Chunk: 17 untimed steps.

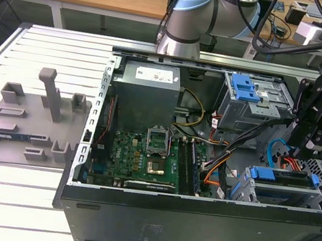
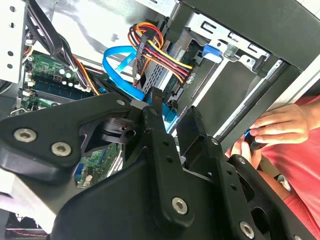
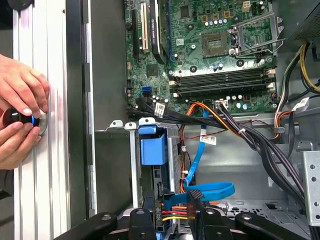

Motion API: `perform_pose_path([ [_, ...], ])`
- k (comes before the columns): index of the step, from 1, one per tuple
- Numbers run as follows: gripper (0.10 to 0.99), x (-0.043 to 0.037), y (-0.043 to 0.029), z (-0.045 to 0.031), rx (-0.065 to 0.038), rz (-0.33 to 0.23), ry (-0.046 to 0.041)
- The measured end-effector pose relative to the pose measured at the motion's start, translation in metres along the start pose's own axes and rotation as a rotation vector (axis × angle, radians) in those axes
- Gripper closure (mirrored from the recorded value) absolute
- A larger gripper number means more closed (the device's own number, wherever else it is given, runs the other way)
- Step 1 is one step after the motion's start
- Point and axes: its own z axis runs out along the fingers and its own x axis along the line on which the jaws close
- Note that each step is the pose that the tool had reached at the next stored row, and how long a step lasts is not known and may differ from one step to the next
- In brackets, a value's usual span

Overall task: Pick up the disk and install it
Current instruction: 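Insert the second disk wire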

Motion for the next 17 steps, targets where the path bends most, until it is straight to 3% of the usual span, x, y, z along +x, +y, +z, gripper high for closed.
perform_pose_path([
  [5,0.710,0.0001,0.0000,0.0000,-0.001,0.004,-0.0003],
  [6,0.784,0.0001,0.0000,0.0000,-0.001,0.005,-0.0003],
  [17,0.784,0.0003,-0.0001,-0.0001,-0.001,0.013,-0.0012],
])
